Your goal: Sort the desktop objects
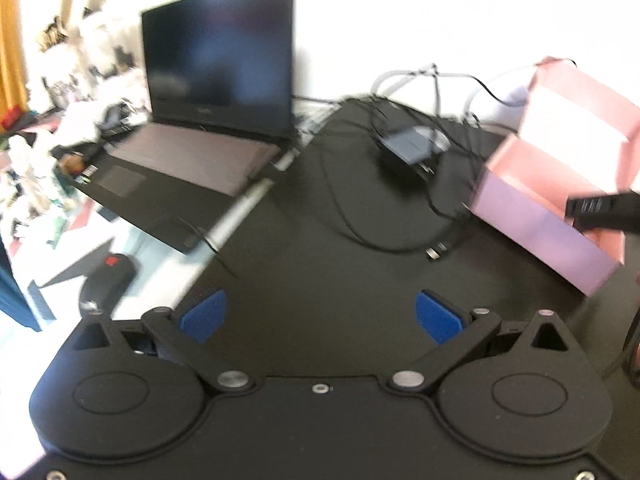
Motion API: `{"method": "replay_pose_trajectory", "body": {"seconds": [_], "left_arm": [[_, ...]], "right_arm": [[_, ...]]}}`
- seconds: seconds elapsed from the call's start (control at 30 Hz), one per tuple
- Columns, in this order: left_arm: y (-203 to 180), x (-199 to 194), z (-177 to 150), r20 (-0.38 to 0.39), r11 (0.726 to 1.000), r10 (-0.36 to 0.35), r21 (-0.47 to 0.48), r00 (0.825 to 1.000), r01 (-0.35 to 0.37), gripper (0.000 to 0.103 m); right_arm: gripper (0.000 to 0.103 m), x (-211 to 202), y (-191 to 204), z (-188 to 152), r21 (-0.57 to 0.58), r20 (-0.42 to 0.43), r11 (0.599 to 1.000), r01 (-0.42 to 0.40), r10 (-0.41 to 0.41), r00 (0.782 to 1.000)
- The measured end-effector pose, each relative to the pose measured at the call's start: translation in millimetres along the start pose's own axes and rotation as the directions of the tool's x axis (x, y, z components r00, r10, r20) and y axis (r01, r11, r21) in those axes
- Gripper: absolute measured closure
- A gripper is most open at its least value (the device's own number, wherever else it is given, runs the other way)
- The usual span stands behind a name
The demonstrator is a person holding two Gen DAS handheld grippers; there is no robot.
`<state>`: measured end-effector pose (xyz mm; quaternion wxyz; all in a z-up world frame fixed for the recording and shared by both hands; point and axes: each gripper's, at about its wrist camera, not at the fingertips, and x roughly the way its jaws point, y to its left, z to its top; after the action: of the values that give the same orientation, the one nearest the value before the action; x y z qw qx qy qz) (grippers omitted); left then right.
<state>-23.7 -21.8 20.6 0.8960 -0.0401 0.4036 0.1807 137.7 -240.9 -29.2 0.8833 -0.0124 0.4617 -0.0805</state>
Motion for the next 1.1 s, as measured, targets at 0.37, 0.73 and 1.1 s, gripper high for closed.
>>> {"method": "replay_pose_trajectory", "body": {"seconds": [0.37,0.73,1.1], "left_arm": [[-5.5,0.8,1.5,-0.005,1.000,0.009,0.030,1.000,-0.009,0.000],[-34.4,-8.4,-2.5,0.019,0.991,-0.062,0.119,0.998,0.059,0.000],[-60.0,-4.9,-3.4,0.015,0.975,-0.111,0.194,0.994,0.106,0.000]], "right_arm": [[0.001,20.4,-13.8,6.9,-0.235,-0.118,0.938,-0.254,0.232,0.966],[0.001,13.8,-71.7,-3.5,-0.434,-0.212,0.814,-0.387,0.325,0.922],[0.001,-43.7,-89.3,-43.7,-0.368,0.153,0.896,-0.250,0.323,0.934]]}}
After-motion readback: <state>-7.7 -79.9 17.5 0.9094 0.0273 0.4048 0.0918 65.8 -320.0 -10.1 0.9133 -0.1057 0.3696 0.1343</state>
